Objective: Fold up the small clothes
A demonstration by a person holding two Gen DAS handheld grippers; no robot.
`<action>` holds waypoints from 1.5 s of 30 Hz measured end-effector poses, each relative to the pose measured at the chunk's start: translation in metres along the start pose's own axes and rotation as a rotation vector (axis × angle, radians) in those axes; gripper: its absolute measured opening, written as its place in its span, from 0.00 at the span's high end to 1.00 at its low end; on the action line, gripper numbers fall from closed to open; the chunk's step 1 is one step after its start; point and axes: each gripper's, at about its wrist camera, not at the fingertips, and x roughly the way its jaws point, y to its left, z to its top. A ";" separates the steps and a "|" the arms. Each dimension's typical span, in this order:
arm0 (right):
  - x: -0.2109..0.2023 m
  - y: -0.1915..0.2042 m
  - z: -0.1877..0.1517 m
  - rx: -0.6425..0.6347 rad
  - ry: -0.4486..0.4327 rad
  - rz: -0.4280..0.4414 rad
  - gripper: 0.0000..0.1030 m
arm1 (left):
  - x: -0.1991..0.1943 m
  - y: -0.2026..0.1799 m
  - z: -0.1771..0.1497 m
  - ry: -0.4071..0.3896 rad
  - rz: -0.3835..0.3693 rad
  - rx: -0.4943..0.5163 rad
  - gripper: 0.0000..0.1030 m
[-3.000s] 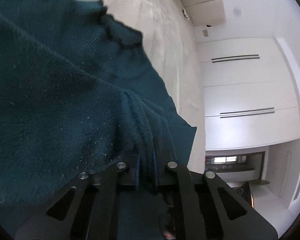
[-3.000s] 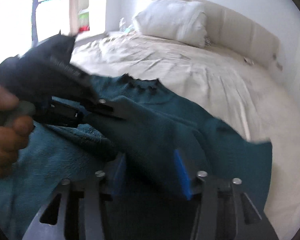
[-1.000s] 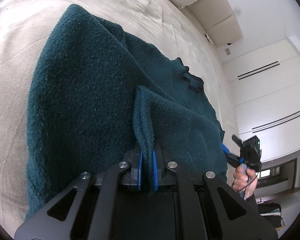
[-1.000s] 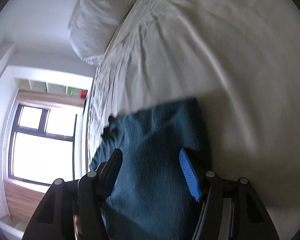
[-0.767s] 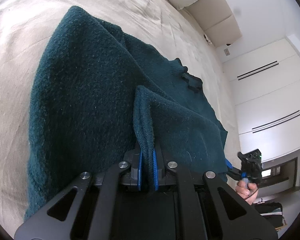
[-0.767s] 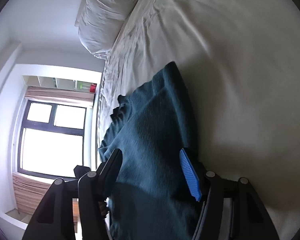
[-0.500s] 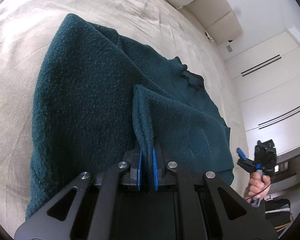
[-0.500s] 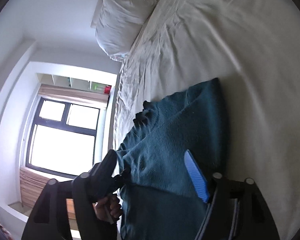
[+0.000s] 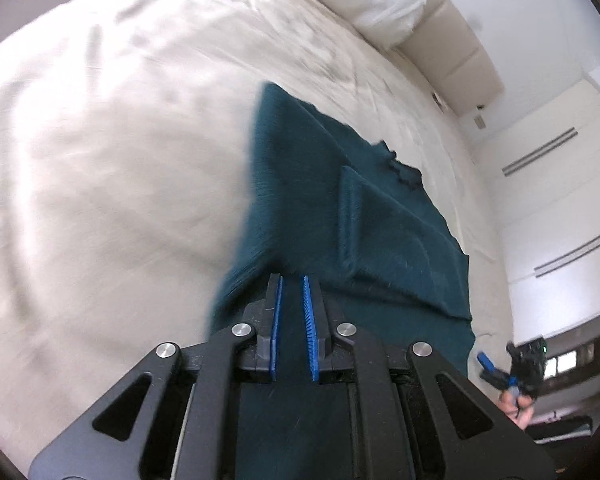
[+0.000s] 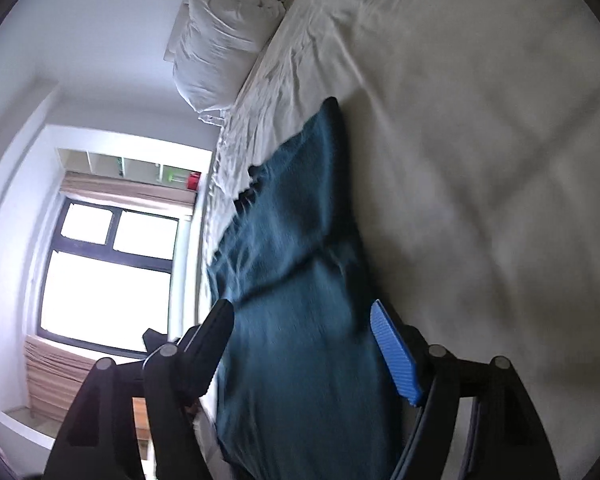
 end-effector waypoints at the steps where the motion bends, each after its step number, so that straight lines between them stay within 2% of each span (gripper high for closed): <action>1: -0.005 0.002 -0.012 -0.021 0.000 -0.022 0.28 | -0.010 0.002 -0.006 -0.011 0.011 -0.002 0.90; 7: -0.015 0.016 -0.072 -0.141 0.035 -0.133 0.28 | -0.045 0.012 -0.063 0.021 0.046 0.006 0.90; 11: -0.024 0.026 -0.094 -0.204 0.025 -0.181 0.28 | -0.053 0.025 -0.103 0.076 0.051 -0.024 0.90; 14: -0.031 0.023 -0.112 -0.223 0.051 -0.204 0.28 | -0.066 0.035 -0.136 0.116 0.033 -0.039 0.90; 18: -0.042 0.016 -0.132 -0.238 0.084 -0.222 0.28 | -0.081 0.040 -0.162 0.133 -0.005 -0.055 0.90; 27: -0.060 -0.002 -0.156 -0.196 0.130 -0.213 0.28 | -0.108 0.046 -0.193 0.174 -0.011 -0.038 0.90; 33: -0.064 -0.007 -0.163 -0.172 0.143 -0.216 0.28 | -0.103 0.044 -0.196 0.218 0.019 -0.011 0.90; 38: -0.064 -0.004 -0.165 -0.168 0.154 -0.210 0.28 | -0.103 0.039 -0.196 0.223 0.026 0.017 0.90; 41: -0.065 -0.006 -0.166 -0.164 0.155 -0.206 0.28 | -0.114 0.048 -0.192 0.190 -0.018 -0.007 0.90; 42: -0.064 -0.006 -0.166 -0.163 0.156 -0.201 0.28 | -0.119 0.055 -0.190 0.174 -0.056 -0.029 0.84; 44: -0.063 -0.005 -0.165 -0.163 0.159 -0.190 0.28 | -0.121 0.066 -0.188 0.152 -0.105 -0.063 0.55; 45: -0.062 -0.005 -0.165 -0.164 0.160 -0.188 0.28 | -0.123 0.070 -0.188 0.143 -0.113 -0.075 0.34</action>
